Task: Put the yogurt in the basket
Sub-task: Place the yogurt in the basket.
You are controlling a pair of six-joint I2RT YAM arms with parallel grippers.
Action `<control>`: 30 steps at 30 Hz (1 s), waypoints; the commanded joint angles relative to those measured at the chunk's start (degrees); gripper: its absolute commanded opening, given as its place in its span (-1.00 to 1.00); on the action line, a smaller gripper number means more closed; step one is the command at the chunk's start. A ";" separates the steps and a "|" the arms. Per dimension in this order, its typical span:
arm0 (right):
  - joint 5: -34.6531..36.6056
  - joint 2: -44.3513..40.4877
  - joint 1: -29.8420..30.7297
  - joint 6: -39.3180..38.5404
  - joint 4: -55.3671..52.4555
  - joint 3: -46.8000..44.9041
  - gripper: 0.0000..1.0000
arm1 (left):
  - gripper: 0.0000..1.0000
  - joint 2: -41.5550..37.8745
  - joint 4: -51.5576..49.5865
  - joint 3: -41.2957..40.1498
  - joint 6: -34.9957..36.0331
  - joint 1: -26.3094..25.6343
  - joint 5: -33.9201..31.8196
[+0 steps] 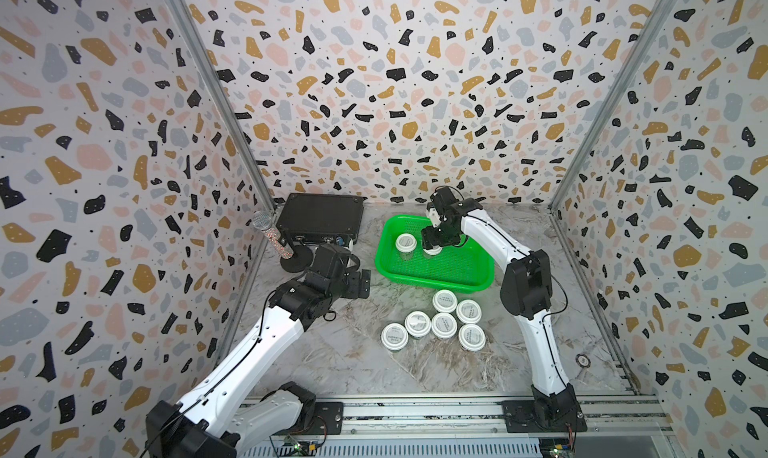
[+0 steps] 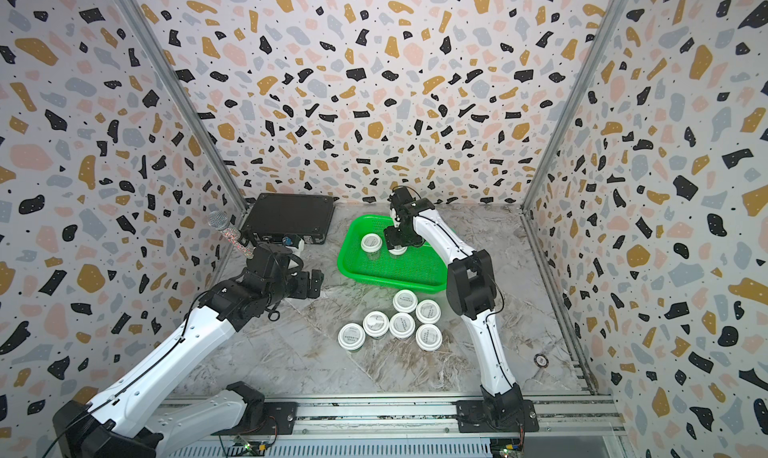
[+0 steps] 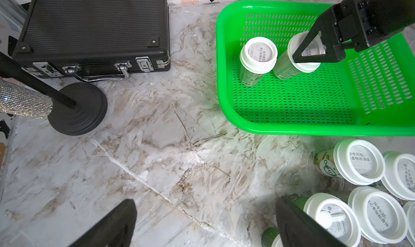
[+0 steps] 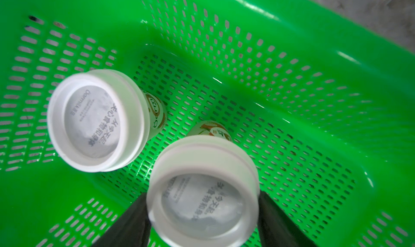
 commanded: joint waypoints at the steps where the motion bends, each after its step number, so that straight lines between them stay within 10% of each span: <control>1: 0.50 -0.38 0.36 -0.36 -2.47 2.38 0.46 | 0.99 -0.09 1.41 -0.39 0.63 0.34 -0.61; 30: 2.06 -3.72 0.62 -2.44 -4.26 8.06 0.75 | 0.99 -0.09 1.83 -0.39 1.13 0.36 1.79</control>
